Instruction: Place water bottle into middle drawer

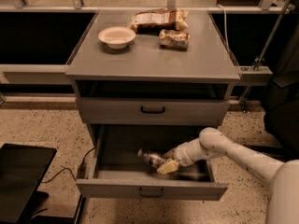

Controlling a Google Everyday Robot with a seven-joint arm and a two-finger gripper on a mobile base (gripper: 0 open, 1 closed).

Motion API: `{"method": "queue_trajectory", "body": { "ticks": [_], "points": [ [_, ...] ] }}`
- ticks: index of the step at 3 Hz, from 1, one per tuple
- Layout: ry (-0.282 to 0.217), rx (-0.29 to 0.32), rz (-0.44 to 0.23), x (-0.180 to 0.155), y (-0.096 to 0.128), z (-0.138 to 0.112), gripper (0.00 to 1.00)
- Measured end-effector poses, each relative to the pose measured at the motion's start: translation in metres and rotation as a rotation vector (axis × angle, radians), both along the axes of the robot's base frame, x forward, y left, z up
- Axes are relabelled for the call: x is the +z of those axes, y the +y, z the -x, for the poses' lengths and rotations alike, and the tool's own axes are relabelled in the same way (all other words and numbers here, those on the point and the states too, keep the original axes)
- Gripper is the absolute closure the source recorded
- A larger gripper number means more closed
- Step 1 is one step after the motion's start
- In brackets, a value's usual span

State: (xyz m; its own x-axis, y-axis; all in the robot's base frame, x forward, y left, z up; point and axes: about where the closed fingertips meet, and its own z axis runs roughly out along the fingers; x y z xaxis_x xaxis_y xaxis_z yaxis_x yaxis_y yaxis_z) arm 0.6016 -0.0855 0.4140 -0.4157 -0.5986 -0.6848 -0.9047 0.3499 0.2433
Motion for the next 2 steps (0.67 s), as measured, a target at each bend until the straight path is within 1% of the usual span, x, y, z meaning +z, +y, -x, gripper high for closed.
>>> {"method": "queue_trajectory", "body": {
  "ticks": [1, 2],
  "points": [
    [0.0, 0.0, 0.0, 0.0, 0.0, 0.0, 0.0],
    [0.0, 0.0, 0.0, 0.0, 0.0, 0.0, 0.0]
  ]
}}
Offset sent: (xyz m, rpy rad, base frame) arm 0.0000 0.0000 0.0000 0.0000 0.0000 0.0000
